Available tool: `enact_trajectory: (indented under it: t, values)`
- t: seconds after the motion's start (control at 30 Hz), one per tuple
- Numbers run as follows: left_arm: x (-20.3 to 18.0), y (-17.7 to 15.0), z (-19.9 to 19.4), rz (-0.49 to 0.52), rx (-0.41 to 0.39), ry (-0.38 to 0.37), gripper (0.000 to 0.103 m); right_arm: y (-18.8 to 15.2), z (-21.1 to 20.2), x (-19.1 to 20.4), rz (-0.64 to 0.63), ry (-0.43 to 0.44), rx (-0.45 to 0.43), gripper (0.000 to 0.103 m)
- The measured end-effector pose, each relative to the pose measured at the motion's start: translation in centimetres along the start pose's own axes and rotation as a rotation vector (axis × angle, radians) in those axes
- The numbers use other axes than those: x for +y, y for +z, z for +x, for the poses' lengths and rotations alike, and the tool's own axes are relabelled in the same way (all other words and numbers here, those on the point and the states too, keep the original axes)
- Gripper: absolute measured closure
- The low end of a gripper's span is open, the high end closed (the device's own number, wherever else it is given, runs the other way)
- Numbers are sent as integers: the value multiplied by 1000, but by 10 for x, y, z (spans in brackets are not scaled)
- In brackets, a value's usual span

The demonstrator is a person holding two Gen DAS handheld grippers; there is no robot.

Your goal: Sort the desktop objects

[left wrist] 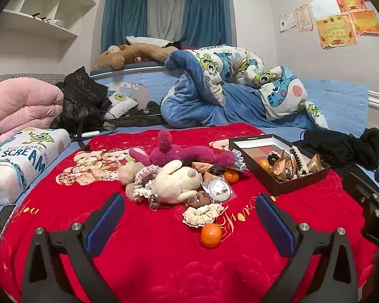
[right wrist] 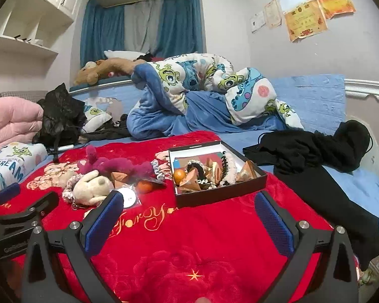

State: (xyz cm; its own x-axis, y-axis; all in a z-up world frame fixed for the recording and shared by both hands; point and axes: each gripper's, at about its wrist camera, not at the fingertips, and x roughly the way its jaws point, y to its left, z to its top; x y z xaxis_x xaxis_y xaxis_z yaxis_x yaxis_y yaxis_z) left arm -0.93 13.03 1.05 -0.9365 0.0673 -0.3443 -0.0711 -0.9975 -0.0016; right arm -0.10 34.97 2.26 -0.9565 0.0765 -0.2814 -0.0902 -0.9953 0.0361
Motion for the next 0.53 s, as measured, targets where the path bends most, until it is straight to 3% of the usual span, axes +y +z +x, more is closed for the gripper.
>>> enact_trajectory:
  t: [0.53]
  values:
    - [3,0,-5,-16,-8,-24,0,-1,0,1,-16,-15,9,0]
